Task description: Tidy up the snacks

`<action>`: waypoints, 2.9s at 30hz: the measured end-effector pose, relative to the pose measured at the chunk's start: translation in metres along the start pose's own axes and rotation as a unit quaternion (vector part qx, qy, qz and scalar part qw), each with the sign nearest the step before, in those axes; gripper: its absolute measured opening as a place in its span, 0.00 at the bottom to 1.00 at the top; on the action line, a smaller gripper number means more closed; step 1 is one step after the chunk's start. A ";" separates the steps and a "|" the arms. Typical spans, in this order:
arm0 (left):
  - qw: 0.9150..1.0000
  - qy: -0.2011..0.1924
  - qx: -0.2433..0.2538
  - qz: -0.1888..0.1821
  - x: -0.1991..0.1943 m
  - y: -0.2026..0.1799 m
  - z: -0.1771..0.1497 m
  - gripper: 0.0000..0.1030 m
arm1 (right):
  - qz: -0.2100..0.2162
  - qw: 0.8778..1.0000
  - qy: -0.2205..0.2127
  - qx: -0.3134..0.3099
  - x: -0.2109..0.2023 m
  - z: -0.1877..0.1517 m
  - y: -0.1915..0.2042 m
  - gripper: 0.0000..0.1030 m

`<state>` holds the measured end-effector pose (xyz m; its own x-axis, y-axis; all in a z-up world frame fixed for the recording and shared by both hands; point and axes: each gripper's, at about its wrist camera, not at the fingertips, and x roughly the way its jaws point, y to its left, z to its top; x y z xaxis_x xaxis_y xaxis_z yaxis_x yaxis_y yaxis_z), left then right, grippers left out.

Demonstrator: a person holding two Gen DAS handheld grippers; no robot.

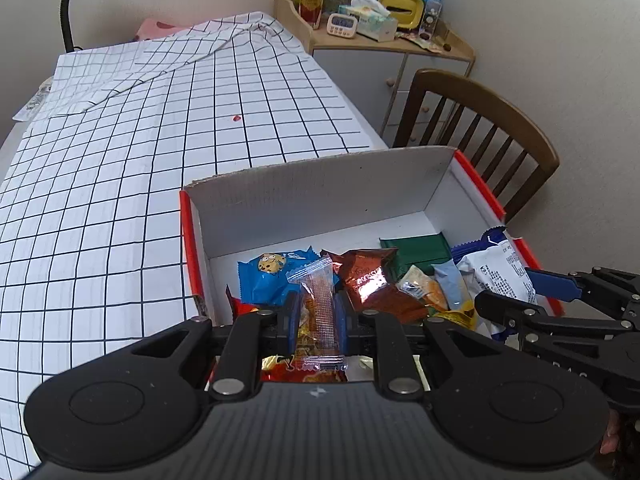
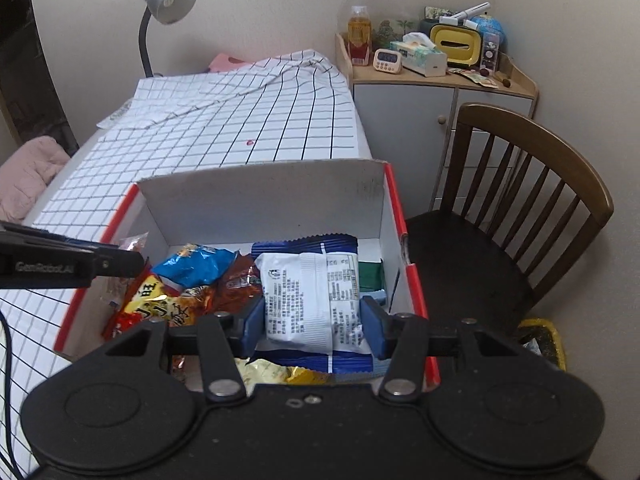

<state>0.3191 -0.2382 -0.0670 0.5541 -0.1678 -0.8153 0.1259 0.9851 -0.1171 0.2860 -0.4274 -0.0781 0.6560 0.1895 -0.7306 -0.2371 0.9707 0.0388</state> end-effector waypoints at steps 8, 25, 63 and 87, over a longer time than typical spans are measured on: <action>1.000 0.022 0.004 0.011 0.031 -0.007 0.011 0.17 | -0.004 0.999 0.030 -0.015 0.032 0.005 0.005 0.48; 0.998 0.055 0.021 0.024 0.068 -0.015 0.013 0.17 | -0.011 0.998 0.054 -0.041 0.057 0.004 0.012 0.48; 0.999 -0.038 0.019 -0.013 -0.043 0.005 -0.011 0.28 | 0.044 0.996 -0.071 0.006 -0.055 -0.006 0.027 0.85; 0.991 -0.128 0.029 -0.038 -0.130 0.026 -0.051 0.73 | 0.054 0.987 -0.152 0.016 -0.131 -0.032 0.051 1.00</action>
<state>0.2088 -0.1886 0.0073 0.7303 -0.2529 -0.6346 0.2182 0.9666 -0.1342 0.1646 -0.4073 -0.0022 0.8143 0.3219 -0.4830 -0.2966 0.9460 0.1304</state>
